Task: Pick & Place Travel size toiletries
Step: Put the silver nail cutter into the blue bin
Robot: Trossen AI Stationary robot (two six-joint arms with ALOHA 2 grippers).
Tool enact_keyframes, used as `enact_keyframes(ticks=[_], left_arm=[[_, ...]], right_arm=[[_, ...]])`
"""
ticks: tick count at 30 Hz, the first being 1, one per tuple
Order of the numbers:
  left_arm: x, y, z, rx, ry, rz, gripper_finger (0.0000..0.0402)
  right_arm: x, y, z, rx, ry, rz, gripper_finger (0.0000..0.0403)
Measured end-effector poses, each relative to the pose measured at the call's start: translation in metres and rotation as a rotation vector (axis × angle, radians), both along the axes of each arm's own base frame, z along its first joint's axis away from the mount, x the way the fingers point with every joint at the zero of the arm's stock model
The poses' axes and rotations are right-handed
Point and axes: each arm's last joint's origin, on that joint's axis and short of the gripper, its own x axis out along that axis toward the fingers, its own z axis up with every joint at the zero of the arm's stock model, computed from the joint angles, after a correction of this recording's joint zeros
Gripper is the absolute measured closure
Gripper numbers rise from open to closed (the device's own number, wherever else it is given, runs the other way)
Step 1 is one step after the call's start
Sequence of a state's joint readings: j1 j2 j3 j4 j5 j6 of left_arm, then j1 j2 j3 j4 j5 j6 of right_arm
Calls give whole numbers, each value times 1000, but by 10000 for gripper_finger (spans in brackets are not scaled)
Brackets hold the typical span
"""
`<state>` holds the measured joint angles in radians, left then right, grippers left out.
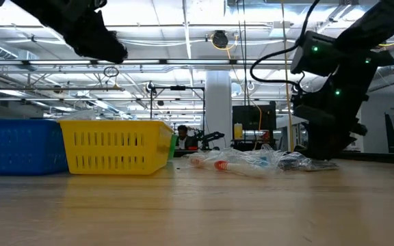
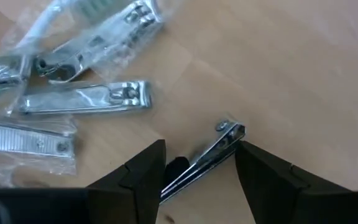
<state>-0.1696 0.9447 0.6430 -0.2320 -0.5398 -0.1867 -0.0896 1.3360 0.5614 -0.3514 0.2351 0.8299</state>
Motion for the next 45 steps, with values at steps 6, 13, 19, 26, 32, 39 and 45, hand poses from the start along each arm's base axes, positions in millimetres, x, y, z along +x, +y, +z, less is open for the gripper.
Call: enact_keyframes(ticks=[6, 13, 19, 26, 32, 39, 45], left_arm=[[0, 0, 0, -4, 2, 3, 158], [0, 0, 0, -7, 0, 5, 158], [0, 0, 0, -8, 1, 5, 158], [0, 0, 0, -10, -1, 6, 158], [0, 0, 0, -11, -2, 6, 158], [0, 0, 0, -47, -29, 25, 158], [7, -1, 6, -51, -113, 15, 158]], right_arm=[[6, -6, 2, -50, -41, 92, 219], [2, -6, 0, -33, 8, 113, 222], [0, -5, -1, -16, 21, 81, 265], [-1, -5, -3, -18, 23, 97, 356], [3, -5, -1, -66, -2, 205, 384], [13, -8, 16, -217, -136, 308, 384], [20, -9, 47, -380, -352, 395, 384]])
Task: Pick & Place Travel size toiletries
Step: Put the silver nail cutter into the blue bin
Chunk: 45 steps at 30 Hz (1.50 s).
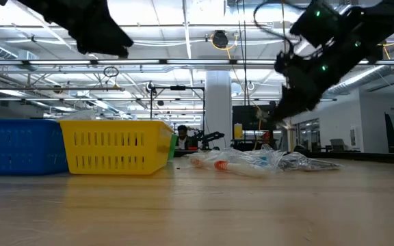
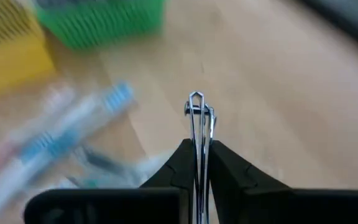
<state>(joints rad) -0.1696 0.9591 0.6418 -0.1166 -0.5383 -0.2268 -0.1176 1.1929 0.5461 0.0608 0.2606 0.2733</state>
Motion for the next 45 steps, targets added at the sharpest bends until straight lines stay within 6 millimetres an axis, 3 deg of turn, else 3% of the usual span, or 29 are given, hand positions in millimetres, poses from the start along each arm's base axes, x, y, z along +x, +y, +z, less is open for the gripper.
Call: enact_keyframes(ticks=[8, 15, 23, 29, 35, 45], left_arm=[[38, -5, -6, 92, -102, -131, 158], [76, -7, -17, 215, -267, -200, 158], [108, -1, -38, 177, -488, -347, 158], [137, 0, -44, 116, -494, -374, 158], [162, -2, -38, 167, -513, -399, 158], [168, 3, -34, 228, -507, -391, 158]], right_arm=[[16, 14, 42, -239, -365, 187, 384], [27, 30, 58, -315, -598, 329, 383], [38, 42, 61, -387, -759, 383, 383], [42, 43, 58, -383, -813, 378, 383], [44, 44, 56, -359, -839, 418, 383], [44, 46, 57, -359, -851, 448, 383]])
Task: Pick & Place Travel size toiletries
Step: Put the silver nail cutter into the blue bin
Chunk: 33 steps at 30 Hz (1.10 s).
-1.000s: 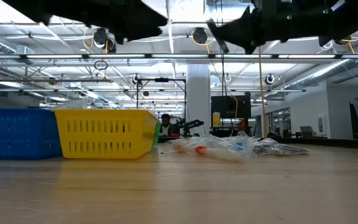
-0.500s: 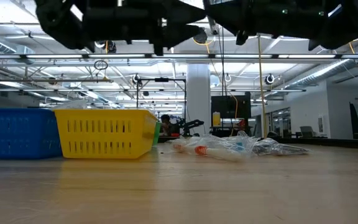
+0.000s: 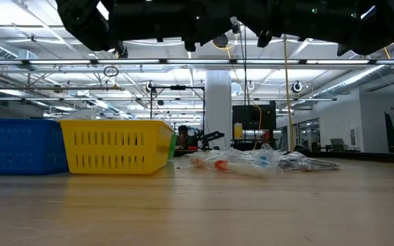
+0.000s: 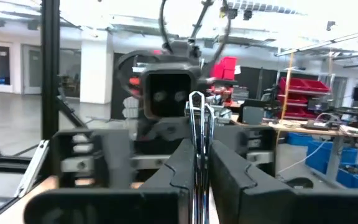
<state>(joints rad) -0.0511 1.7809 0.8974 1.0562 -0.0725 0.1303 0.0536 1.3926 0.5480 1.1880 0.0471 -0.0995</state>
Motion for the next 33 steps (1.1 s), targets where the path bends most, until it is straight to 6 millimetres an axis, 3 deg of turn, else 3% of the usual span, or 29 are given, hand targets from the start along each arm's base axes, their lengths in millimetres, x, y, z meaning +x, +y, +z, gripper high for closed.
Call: enact_keyframes(ticks=[9, 26, 33], left_arm=[[1, 11, 0, -54, 8, -40, 168], [1, 10, -5, -20, 63, -113, 381], [1, 11, -5, -7, 58, -113, 380]], right_arm=[[0, 2, 0, -7, -3, 51, 383], [0, 2, 0, -14, -5, 55, 383], [0, 2, 0, -13, -4, 54, 383]])
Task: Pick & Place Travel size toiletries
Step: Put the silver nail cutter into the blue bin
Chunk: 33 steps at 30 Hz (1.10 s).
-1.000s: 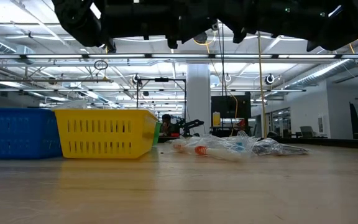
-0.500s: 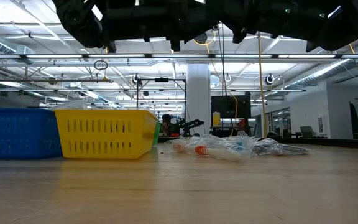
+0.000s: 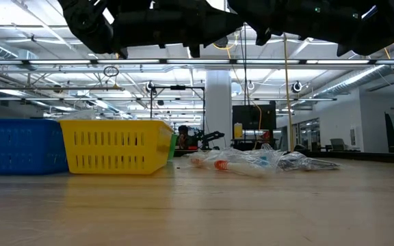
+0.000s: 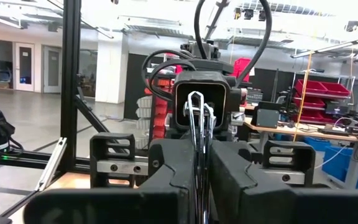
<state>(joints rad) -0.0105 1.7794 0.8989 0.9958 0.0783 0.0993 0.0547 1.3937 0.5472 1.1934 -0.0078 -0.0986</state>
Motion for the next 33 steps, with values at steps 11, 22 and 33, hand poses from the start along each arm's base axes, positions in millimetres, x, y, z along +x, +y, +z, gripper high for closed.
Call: enact_keyframes(ticks=[11, 22, 33], left_arm=[[-9, 0, 14, 56, 47, 7, 394], [-49, -2, 40, 15, 233, 50, 394], [-133, -40, 1, -163, 471, 233, 394]], right_arm=[[1, 0, -3, 55, 36, 12, 315], [-18, -5, 8, 61, 196, -115, 182], [-63, -11, 24, 96, 357, -240, 176]])
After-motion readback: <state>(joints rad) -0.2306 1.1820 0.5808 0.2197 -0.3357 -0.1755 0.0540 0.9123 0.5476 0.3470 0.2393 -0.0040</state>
